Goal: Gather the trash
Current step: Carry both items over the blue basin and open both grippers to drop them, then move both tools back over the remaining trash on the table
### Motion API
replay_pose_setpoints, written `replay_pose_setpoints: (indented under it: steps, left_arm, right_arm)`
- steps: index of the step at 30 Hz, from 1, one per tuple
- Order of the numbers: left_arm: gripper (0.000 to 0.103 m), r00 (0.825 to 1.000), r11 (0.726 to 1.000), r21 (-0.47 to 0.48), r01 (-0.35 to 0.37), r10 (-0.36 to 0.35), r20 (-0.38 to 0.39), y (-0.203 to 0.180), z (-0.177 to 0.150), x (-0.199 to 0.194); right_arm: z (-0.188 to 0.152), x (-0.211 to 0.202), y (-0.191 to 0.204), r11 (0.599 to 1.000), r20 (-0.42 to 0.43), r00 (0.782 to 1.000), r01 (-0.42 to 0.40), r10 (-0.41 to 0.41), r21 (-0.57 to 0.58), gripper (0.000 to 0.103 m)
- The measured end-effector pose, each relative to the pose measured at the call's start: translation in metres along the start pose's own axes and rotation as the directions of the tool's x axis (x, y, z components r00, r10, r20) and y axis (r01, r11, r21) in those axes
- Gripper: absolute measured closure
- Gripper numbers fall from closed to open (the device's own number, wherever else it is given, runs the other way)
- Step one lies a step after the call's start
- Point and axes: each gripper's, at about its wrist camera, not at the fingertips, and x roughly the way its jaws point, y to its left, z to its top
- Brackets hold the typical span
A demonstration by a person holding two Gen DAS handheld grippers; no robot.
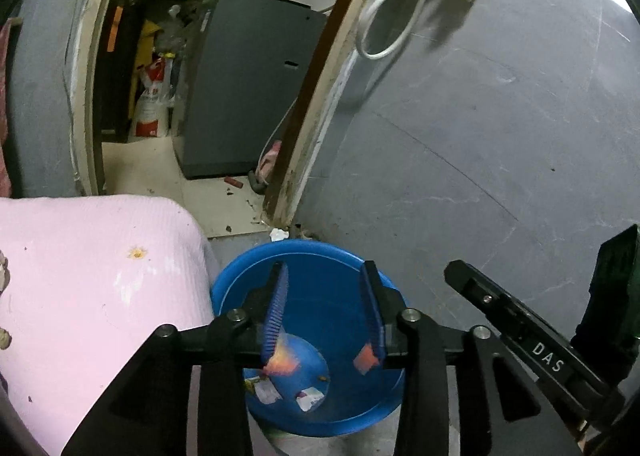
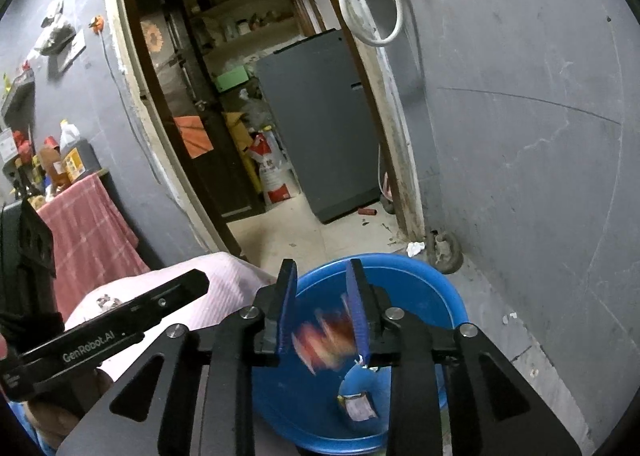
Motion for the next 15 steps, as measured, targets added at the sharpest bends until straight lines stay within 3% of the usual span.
replay_pose_setpoints:
  steps: [7, 10, 13, 15]
  left_arm:
    - [0.046, 0.998, 0.999, -0.010, -0.045, 0.046, 0.049, 0.008, 0.000, -0.018]
    - [0.037, 0.993, 0.997, -0.014, -0.077, 0.078, 0.093, 0.011, 0.001, -0.032]
    - [0.022, 0.983, 0.994, -0.017, -0.112, 0.113, 0.142, 0.015, 0.004, -0.048]
    - [0.018, 0.975, 0.991, -0.022, -0.129, 0.131, 0.179, 0.021, 0.007, -0.064]
  right_arm:
    - [0.003, -0.007, 0.002, 1.000, 0.036, 0.999, 0.015, -0.015, 0.004, 0.071]
    - [0.007, -0.016, 0.008, 1.000, 0.082, 0.996, 0.019, -0.019, 0.000, 0.052]
    - [0.010, -0.025, 0.013, 1.000, 0.128, 0.992, 0.011, -0.010, -0.007, 0.047]
    - [0.012, -0.031, 0.018, 1.000, 0.159, 0.987, 0.014, -0.012, -0.010, 0.035]
